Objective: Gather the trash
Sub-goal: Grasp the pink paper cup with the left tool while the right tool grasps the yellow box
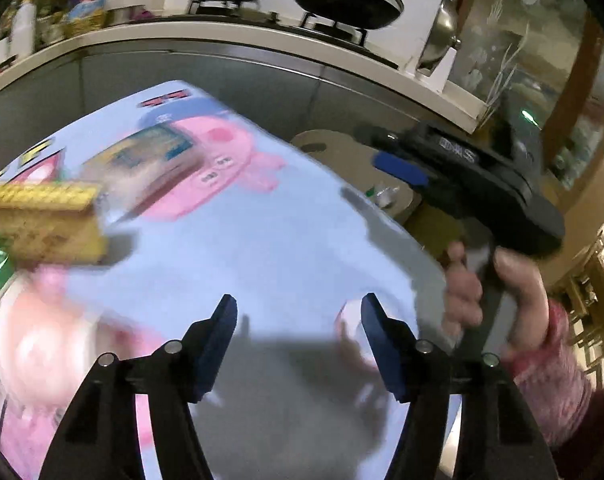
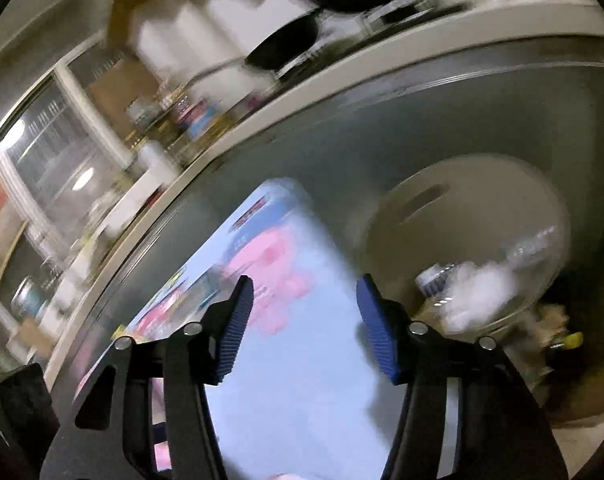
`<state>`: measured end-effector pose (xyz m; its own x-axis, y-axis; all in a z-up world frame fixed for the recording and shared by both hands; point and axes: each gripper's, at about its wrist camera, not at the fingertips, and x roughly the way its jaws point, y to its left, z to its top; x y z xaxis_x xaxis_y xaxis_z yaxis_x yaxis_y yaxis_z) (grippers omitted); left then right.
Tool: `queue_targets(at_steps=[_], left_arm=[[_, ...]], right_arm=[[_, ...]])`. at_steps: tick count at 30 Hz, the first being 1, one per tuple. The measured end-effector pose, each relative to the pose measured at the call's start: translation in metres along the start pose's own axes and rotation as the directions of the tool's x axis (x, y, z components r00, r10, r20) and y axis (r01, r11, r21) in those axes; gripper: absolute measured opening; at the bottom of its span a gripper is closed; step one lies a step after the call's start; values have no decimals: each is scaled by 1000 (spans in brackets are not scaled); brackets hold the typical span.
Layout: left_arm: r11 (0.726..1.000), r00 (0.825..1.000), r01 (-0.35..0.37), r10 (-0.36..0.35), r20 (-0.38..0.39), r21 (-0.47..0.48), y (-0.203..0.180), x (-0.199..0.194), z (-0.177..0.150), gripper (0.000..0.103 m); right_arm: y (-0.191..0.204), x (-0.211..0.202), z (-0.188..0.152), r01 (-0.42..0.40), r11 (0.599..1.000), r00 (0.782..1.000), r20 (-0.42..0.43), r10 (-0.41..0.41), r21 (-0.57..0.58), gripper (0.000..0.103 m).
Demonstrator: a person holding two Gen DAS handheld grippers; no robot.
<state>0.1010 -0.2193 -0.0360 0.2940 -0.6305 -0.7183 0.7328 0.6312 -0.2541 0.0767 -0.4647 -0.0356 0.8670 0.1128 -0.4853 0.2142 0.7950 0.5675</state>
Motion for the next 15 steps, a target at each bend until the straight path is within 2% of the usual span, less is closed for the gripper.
queue_targets(at_steps=[2,4,7,9,11,12,15], left_arm=[[999,999,-41,41,10,-26,20,-19,-18,64],[990,996,-77,81,26,-118,51,-45,-38,64],[962,991,-111,127,50,-250,90,-71,-55,64],[933,985,-132,162,62,-336,118,-83,-63,64],[903,983,-121,166,75,-413,143,-88,-65,64],[897,984,-106,158,87,-429,148,-89,-65,64],[900,986,-55,117,117,-432,158,-83,-57,64]], right_arm=[[24,19,-14,-56,998,996,-78,52,-40,41],[49,40,-31,-119,991,980,-168,106,-65,36],[82,62,-56,-189,978,952,-260,160,-92,34],[105,77,-71,-221,969,934,-310,178,-111,34],[122,85,-82,-235,964,922,-342,181,-125,34],[128,89,-86,-242,961,917,-355,182,-131,34],[146,94,-101,-246,955,906,-388,168,-163,34]])
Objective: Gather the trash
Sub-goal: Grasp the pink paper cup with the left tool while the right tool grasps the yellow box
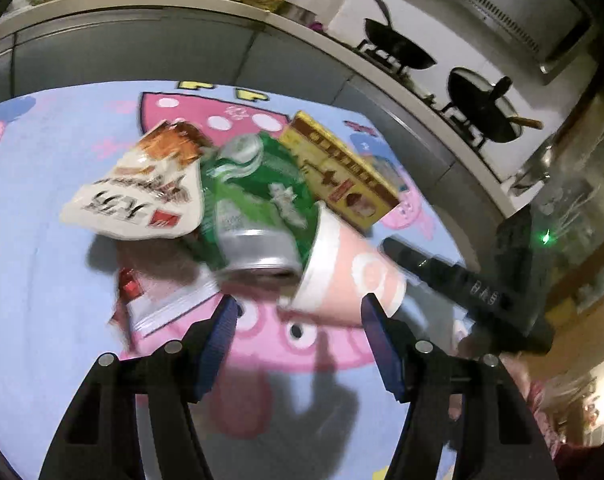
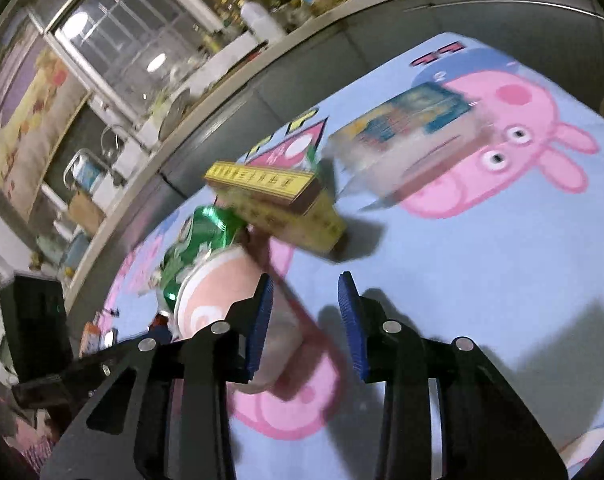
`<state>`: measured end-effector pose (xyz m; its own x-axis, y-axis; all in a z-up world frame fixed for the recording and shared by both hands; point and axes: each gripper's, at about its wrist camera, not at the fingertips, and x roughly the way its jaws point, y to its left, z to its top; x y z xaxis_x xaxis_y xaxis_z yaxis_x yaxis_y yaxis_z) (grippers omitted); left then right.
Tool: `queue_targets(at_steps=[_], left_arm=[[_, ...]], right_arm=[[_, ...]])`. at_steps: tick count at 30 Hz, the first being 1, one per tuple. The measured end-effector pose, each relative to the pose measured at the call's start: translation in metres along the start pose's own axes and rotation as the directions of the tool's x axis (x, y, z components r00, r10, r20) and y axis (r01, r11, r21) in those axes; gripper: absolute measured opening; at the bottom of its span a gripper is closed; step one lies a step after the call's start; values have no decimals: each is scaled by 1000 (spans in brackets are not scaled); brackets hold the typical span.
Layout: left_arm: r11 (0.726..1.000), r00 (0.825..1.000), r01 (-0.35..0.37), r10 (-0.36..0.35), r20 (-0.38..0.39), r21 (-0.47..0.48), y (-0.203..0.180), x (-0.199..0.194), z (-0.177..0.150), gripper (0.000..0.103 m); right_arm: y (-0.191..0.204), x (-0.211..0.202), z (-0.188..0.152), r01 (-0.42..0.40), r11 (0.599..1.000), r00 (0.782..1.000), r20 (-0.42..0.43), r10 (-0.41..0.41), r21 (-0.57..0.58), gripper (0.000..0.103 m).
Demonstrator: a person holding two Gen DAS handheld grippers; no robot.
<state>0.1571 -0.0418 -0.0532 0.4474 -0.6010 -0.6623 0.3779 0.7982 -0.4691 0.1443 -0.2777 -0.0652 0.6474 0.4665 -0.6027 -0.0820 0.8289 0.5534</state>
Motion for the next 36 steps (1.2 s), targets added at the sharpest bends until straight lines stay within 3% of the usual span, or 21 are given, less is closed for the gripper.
queue_targets(at_steps=[6,11,14,17,19,21,22,27,28,29,32,36], left_arm=[[997,995,79,-79,-60,-1,-4,17,-8,58],[989,985,143,-139,-106,37,-14,9,-32,26],[982,978,182,-176,-109,49,-17,-2,-41,18],[981,979,184,-177,-101,66,-22,-13,-46,14],[983,981,175,-169,-96,60,-21,-18,-46,14],[983,980,183,-179,-92,34,-17,-20,-48,14],[982,979,187,-184,-90,21,-14,-20,-48,14],[983,980,185,-184,-81,-2,-11,-25,-52,14],[983,980,182,-181,-80,3,-12,-25,-53,14],[984,980,181,-180,-80,7,-13,-25,-52,14],[984,981,178,-177,-80,7,-13,-25,-52,14],[985,981,174,-173,-82,3,-16,-24,-51,14]], right_arm=[[16,-6,-34,-34,999,998,-58,33,-25,33],[28,-12,-65,-52,997,994,-95,46,-58,33],[37,-12,-71,-57,993,993,-104,46,-104,33],[38,-21,-55,21,989,999,-28,-25,-148,33],[45,-30,-30,90,976,995,66,-79,-198,34],[52,-33,-7,163,948,981,148,-126,-275,45],[58,-27,7,199,923,974,168,-150,-330,56],[64,18,32,246,835,969,102,-225,-493,58],[61,24,32,240,831,969,80,-232,-503,54],[59,27,31,237,831,969,66,-236,-504,38],[53,25,22,216,846,974,43,-224,-487,25],[41,-5,2,173,897,984,39,-172,-406,22]])
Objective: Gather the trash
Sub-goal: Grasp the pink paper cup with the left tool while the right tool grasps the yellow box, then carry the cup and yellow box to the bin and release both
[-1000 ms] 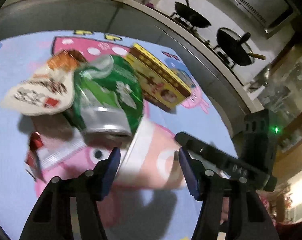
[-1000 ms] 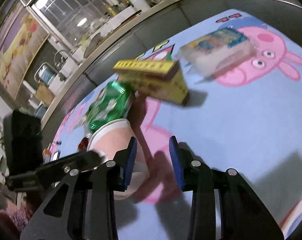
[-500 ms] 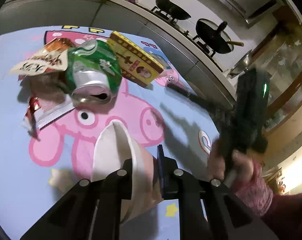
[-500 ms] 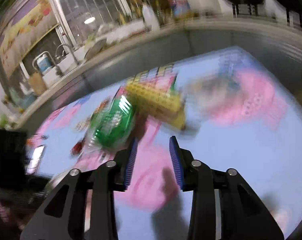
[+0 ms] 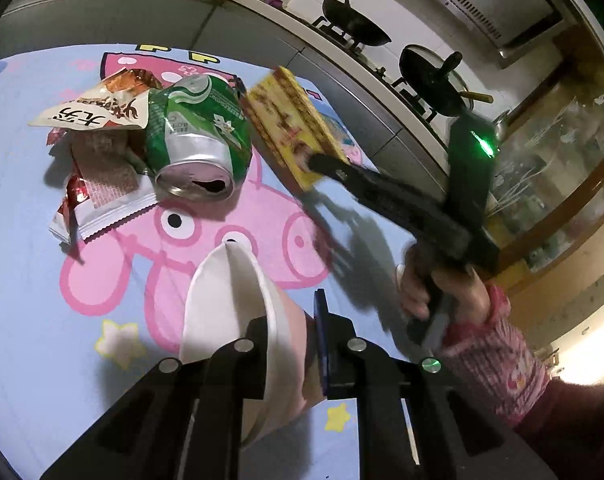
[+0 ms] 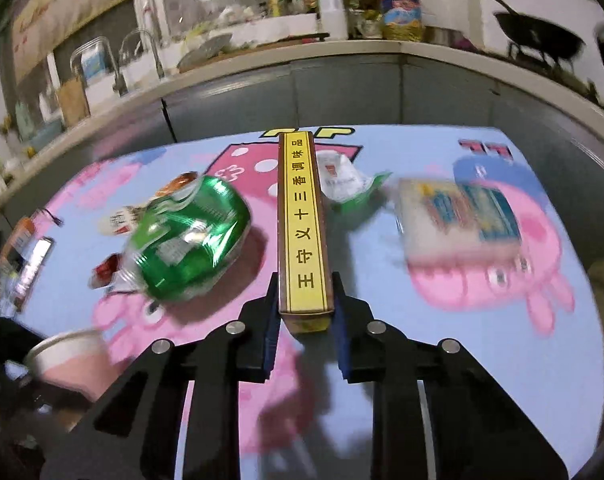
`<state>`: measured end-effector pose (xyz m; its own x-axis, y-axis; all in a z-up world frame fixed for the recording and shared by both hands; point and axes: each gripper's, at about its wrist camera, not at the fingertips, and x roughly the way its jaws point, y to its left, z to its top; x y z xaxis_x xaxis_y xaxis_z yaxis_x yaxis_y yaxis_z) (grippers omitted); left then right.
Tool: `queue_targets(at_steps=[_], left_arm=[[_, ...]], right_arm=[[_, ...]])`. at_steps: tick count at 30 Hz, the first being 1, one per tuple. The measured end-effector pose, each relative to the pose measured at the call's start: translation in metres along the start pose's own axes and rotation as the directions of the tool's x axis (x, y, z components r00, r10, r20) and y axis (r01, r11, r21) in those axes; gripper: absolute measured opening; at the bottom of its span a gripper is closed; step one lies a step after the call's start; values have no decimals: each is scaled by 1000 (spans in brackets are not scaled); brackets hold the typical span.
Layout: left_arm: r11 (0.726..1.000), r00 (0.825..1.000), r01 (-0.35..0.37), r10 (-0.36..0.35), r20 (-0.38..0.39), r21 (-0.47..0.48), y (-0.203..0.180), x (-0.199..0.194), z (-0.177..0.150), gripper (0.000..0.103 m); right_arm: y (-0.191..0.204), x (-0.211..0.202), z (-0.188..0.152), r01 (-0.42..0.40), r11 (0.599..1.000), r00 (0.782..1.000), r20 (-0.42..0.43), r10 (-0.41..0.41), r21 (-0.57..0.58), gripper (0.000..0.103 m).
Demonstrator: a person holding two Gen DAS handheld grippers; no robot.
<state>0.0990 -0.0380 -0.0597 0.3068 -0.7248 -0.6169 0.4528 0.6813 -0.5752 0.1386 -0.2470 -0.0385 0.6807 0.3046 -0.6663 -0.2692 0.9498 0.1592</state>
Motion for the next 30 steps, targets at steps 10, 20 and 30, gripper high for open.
queue_targets(at_steps=[10,20,30], left_arm=[[999,999,26,-24,-43,46,-23,19,-2,13],[988,995,48,-34,-93,147,-75,59,18,13],[974,989,77,-48,-140,214,-124,110,52,13]], right_arm=[[-47,-96,-94,41,947,992,101,-77,317,22],[-103,-143,-124,-81,835,975,218,-47,544,22],[-138,-137,-140,-43,790,981,176,-83,612,22]])
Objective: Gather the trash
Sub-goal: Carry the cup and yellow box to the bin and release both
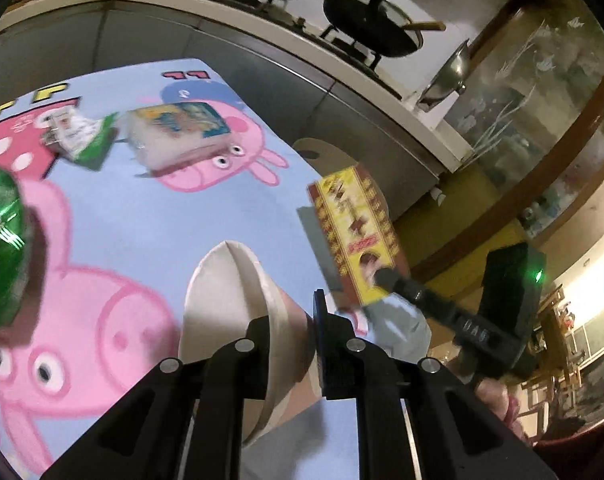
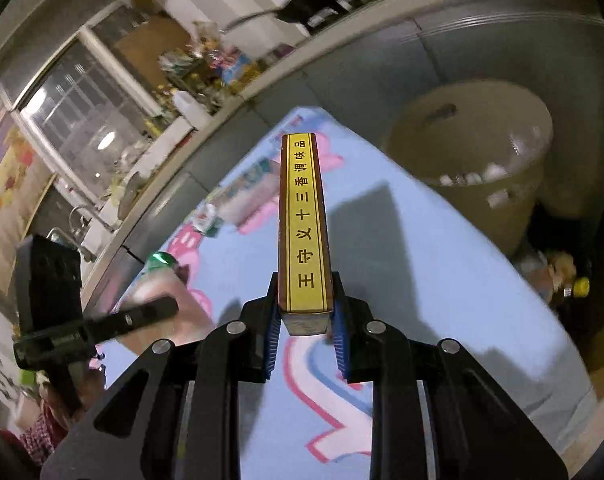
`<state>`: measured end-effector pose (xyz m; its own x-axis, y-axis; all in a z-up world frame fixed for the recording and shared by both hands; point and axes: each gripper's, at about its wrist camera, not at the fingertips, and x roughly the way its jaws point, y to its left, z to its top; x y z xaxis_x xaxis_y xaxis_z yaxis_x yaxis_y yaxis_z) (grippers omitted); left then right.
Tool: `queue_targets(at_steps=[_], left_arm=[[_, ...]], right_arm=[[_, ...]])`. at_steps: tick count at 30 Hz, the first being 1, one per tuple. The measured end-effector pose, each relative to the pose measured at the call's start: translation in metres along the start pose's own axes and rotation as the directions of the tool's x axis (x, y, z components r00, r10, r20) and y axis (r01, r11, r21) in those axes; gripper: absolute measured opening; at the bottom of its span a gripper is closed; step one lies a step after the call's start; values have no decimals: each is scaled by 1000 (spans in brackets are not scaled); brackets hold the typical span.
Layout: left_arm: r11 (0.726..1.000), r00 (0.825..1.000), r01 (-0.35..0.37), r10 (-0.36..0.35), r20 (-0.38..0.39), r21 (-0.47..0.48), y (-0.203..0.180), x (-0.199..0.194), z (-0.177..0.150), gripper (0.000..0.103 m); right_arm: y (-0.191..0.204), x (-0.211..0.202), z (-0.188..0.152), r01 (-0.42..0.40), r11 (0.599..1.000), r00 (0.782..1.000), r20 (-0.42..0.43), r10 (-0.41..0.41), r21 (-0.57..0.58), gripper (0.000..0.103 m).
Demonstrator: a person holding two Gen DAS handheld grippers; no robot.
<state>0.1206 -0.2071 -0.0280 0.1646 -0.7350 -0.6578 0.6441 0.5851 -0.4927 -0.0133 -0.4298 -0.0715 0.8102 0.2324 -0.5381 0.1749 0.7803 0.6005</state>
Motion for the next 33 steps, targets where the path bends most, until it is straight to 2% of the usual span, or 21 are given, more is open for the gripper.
queue_targets(at_steps=[4,11,16,21,22,23,25,26,28,29,33], left_arm=[[999,1000,15,-14,-7,32,-17,20,26,13],[993,999,44,-42,-22,109,-61,74,91,13],[988,999,12,-5,-45,156,-87,133,136,13],[980,993,-62,78,-83,188,-93,185,158,14],[979,992,-78,95,-83,187,-92,191,160,20],[978,990,-98,115,-82,186,-91,197,161,37],[975,986,-131,147,-79,179,-89,204,162,52],[975,985,-139,153,-73,172,-88,203,163,54],[979,988,-130,141,-59,159,-87,197,162,58],[977,988,-139,148,-42,160,-88,189,162,63],[979,991,-135,134,18,150,-88,156,155,64]], right_arm=[[-20,-12,10,-3,999,999,50,0,47,22],[-60,-32,58,88,989,977,184,-108,115,22],[-85,-13,86,120,974,973,173,-154,192,22],[-104,9,99,151,960,972,141,-187,236,23],[-106,12,99,156,958,972,134,-192,241,25],[-107,16,100,161,956,973,125,-196,245,26],[-113,24,100,173,950,973,102,-206,261,28],[-114,25,99,171,947,973,104,-206,270,35],[-114,25,96,179,945,967,125,-220,275,43],[-114,25,96,183,946,966,132,-224,269,43],[-105,16,92,194,951,952,188,-242,242,43]])
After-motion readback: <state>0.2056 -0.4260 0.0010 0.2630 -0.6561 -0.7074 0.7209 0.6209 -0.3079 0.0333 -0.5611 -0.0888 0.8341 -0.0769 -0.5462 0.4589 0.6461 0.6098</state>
